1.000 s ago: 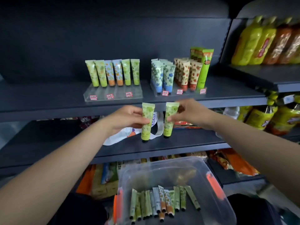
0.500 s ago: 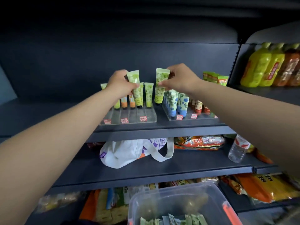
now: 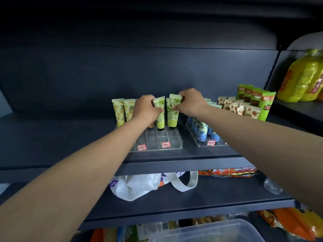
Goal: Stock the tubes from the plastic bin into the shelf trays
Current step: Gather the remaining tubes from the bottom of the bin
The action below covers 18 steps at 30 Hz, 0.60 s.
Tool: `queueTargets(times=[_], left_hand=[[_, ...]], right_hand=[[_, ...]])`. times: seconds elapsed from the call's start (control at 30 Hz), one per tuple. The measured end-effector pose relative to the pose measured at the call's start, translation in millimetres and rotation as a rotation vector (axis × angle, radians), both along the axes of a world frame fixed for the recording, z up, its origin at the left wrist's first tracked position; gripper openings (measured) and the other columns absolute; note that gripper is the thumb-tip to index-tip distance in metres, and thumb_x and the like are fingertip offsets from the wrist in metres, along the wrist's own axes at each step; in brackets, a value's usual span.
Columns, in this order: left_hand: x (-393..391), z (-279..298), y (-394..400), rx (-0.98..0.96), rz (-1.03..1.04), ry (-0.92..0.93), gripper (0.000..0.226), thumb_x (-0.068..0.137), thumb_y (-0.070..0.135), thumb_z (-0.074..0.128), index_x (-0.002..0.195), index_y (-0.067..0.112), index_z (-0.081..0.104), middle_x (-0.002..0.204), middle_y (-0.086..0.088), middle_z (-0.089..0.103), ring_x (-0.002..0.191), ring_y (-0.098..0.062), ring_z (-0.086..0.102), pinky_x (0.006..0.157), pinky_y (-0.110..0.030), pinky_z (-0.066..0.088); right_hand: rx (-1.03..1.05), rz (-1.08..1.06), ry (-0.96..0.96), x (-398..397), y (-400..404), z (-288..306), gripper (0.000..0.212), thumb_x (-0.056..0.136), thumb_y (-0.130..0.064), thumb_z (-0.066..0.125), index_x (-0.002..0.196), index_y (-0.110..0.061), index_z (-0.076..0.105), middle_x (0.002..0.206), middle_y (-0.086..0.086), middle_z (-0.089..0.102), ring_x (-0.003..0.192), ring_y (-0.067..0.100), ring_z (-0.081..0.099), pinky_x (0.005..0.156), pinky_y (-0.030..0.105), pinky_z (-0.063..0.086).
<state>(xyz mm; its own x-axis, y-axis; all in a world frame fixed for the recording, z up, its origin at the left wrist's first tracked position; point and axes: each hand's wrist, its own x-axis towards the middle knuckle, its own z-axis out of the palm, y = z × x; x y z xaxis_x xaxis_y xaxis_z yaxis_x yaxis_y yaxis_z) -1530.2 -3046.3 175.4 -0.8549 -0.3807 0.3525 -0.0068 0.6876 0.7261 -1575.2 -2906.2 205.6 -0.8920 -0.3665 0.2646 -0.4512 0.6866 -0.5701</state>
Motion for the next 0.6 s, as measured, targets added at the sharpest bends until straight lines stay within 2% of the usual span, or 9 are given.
queueTargets(times=[0.03, 0.1, 0.13, 0.17, 0.23, 0.33, 0.4, 0.5, 0.6], left_hand=[[-1, -3, 0, -0.013, -0.009, -0.003, 0.014, 0.081, 0.019, 0.071, 0.077, 0.013, 0.059, 0.073, -0.003, 0.057, 0.068, -0.022, 0.057, 0.050, -0.021, 0.032], [-2, -7, -2, -0.006, -0.014, -0.016, 0.030, 0.082, 0.020, 0.070, 0.108, 0.006, 0.062, 0.080, -0.005, 0.059, 0.067, -0.019, 0.054, 0.050, -0.016, 0.031], [-3, -10, -3, -0.009, -0.024, -0.025, 0.029, 0.082, 0.019, 0.070, 0.105, 0.003, 0.062, 0.072, -0.001, 0.054, 0.062, -0.016, 0.049, 0.048, -0.016, 0.029], [-4, -11, -4, -0.035, -0.027, -0.036, 0.018, 0.082, 0.019, 0.070, 0.090, 0.005, 0.063, 0.064, 0.002, 0.047, 0.060, -0.016, 0.044, 0.046, -0.018, 0.027], [-5, -13, -5, -0.053, -0.016, -0.051, 0.029, 0.081, 0.018, 0.070, 0.063, 0.014, 0.048, 0.058, 0.004, 0.041, 0.057, -0.015, 0.042, 0.046, -0.022, 0.026], [-6, -12, -6, -0.077, -0.012, -0.057, 0.034, 0.081, 0.018, 0.070, 0.064, 0.013, 0.041, 0.058, 0.004, 0.041, 0.053, -0.010, 0.039, 0.046, -0.023, 0.026], [-7, -12, -3, -0.083, -0.004, -0.052, 0.037, 0.081, 0.018, 0.069, 0.061, 0.013, 0.038, 0.057, 0.003, 0.041, 0.054, -0.012, 0.039, 0.046, -0.024, 0.026], [-8, -14, 2, -0.058, 0.003, -0.033, 0.044, 0.079, 0.018, 0.071, 0.056, 0.015, 0.034, 0.056, 0.001, 0.040, 0.058, -0.019, 0.040, 0.051, -0.026, 0.029], [-9, -14, 3, -0.063, 0.011, -0.042, 0.045, 0.079, 0.018, 0.071, 0.056, 0.015, 0.033, 0.056, 0.000, 0.039, 0.059, -0.020, 0.039, 0.054, -0.028, 0.030]], right_hand=[[0.004, -0.001, -0.019, -2, -2, -2, 0.018, 0.079, -0.015, 0.072, 0.076, -0.008, 0.056, 0.078, 0.005, 0.056, 0.080, 0.023, 0.061, 0.050, 0.022, 0.038], [0.011, -0.003, -0.039, -6, -6, -3, 0.032, 0.078, -0.015, 0.073, 0.063, -0.015, 0.045, 0.072, 0.003, 0.054, 0.089, 0.026, 0.066, 0.052, 0.022, 0.040], [0.027, -0.001, -0.039, -6, -8, -2, 0.038, 0.077, -0.015, 0.073, 0.060, -0.018, 0.040, 0.070, 0.002, 0.051, 0.093, 0.026, 0.066, 0.052, 0.021, 0.039], [0.045, 0.000, -0.040, -7, -10, 0, 0.041, 0.077, -0.014, 0.074, 0.059, -0.020, 0.037, 0.071, 0.001, 0.049, 0.096, 0.025, 0.066, 0.053, 0.019, 0.038], [0.076, 0.000, -0.047, -7, -14, 4, 0.041, 0.076, -0.013, 0.074, 0.059, -0.018, 0.037, 0.070, 0.003, 0.049, 0.093, 0.025, 0.066, 0.055, 0.021, 0.040], [0.117, -0.011, -0.049, -9, -16, 3, 0.034, 0.076, -0.011, 0.073, 0.060, -0.012, 0.042, 0.074, 0.009, 0.054, 0.073, 0.022, 0.057, 0.052, 0.023, 0.038], [0.137, -0.015, -0.050, -9, -17, 1, 0.029, 0.077, -0.012, 0.073, 0.064, -0.010, 0.047, 0.079, 0.013, 0.059, 0.073, 0.020, 0.056, 0.053, 0.023, 0.039], [0.162, -0.028, -0.064, -8, -16, 0, 0.018, 0.079, -0.011, 0.072, 0.090, -0.003, 0.062, 0.093, 0.021, 0.067, 0.079, 0.021, 0.060, 0.063, 0.025, 0.045], [0.229, -0.040, -0.051, -6, -15, 2, 0.015, 0.081, -0.011, 0.069, 0.090, 0.000, 0.063, 0.089, 0.019, 0.065, 0.083, 0.024, 0.062, 0.062, 0.025, 0.048]])
